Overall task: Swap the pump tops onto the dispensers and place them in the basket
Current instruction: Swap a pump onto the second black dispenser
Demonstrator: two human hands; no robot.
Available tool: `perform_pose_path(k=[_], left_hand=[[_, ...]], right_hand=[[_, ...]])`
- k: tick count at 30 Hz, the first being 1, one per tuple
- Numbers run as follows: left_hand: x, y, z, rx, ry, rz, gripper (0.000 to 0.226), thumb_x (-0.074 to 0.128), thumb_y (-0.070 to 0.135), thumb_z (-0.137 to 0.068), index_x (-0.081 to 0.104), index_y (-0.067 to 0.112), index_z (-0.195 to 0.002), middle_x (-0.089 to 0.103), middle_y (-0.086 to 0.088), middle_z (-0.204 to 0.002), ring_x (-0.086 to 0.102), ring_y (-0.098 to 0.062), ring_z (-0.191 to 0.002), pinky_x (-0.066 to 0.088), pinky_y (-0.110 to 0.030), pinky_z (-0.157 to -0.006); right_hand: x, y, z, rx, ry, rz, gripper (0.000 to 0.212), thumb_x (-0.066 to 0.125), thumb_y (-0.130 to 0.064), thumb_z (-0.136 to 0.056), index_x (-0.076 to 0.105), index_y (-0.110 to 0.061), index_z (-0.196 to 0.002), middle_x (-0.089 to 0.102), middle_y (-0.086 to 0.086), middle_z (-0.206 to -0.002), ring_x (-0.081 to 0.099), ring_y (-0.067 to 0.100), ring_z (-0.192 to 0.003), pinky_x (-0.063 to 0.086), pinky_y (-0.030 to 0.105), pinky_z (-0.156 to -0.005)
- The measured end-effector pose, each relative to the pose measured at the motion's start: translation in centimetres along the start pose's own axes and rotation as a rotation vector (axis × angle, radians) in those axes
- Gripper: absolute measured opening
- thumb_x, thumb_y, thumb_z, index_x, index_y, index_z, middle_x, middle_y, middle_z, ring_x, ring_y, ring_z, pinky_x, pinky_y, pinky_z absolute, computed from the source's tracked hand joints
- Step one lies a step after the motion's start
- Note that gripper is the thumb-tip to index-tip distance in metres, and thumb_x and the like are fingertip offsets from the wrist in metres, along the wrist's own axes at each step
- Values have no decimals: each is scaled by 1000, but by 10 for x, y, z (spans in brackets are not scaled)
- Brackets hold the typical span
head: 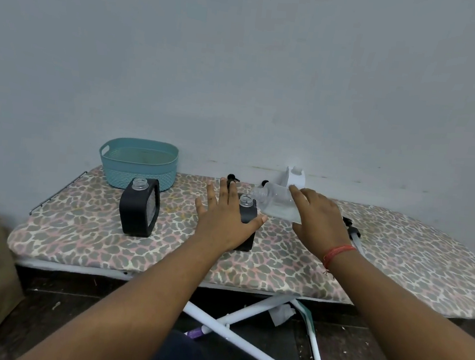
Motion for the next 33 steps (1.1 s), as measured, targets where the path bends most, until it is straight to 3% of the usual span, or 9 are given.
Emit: perform_pose_path(k=[33], left_hand=[[-1,5,2,-8,-13,-89,111,28,87,-87,-16,16,-160,-21,-14,-168,-21,-41,-153,-4,-67,-121]], right_hand=[[-18,4,-17,-102,-76,196,85,79,-26,-76,32,-24,-146,53,10,-138,54,33,-124,42,53,-104]])
Point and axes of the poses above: each hand's wrist, its own z-axis away from the middle knuckle, its own x-axis out of the palm, y = z × x, the point moved 7 cm from there along -z, towards the middle knuckle
